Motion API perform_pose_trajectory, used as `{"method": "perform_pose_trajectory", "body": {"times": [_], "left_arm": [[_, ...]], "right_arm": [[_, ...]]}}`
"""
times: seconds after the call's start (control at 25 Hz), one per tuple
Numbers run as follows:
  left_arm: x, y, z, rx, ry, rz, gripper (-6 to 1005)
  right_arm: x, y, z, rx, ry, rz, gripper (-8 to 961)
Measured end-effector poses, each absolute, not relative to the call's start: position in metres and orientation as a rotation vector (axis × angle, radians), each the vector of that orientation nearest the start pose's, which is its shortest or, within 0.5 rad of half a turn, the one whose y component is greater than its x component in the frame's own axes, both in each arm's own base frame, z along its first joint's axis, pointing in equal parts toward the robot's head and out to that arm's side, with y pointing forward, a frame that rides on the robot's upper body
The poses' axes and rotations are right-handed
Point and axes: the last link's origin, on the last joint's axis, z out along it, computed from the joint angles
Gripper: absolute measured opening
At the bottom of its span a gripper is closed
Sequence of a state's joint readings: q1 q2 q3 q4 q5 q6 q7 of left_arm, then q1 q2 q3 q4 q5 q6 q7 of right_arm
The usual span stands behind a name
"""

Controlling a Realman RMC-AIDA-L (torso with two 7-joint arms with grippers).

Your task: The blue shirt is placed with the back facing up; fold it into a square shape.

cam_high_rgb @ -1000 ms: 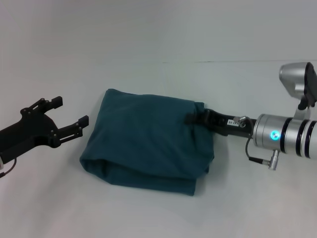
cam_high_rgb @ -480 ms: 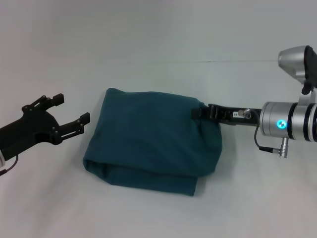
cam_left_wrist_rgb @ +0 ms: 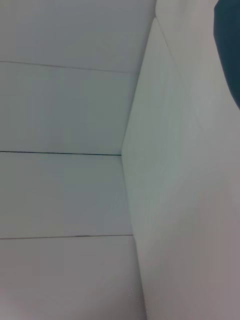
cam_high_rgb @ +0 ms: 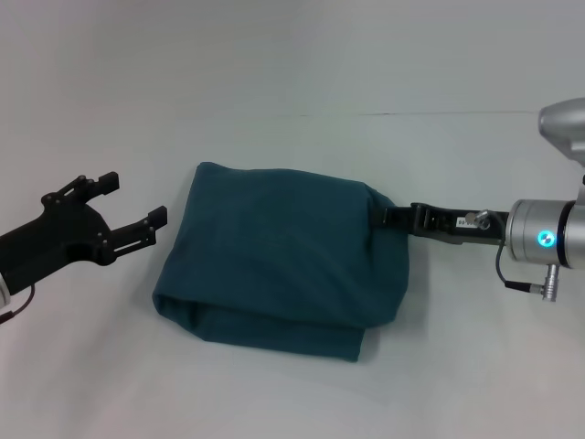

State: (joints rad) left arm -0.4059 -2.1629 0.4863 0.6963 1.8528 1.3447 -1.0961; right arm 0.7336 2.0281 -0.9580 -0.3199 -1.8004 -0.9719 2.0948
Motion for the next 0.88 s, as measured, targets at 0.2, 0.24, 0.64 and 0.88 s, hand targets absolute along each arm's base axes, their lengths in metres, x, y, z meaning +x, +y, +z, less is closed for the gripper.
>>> {"method": "perform_pose_trajectory", "body": {"times": [0.2,0.24,0.64,0.88], "left_arm": [[-0.308,0.329,0.02,-2.246,-0.535,-0.678,917],[-0.307,0.33,0.02,-2.246,-0.533,-0.677,917],[-0.305,0.333,0.018,-2.251,-0.528,-0.676,917],[-0.306,0.335,0.018,-2.246,-0.532,-0.664,916]], "right_arm": [[0.26,0.402,-0.046,-2.141,1.665,0.646,414],[0.259,0.402,-0.047,-2.137,1.666,0.653,436],[0.252,0.408,-0.058,-2.034,1.693,0.732,603],[0.255,0.411,-0.058,-1.987,1.682,0.736,515]]}}
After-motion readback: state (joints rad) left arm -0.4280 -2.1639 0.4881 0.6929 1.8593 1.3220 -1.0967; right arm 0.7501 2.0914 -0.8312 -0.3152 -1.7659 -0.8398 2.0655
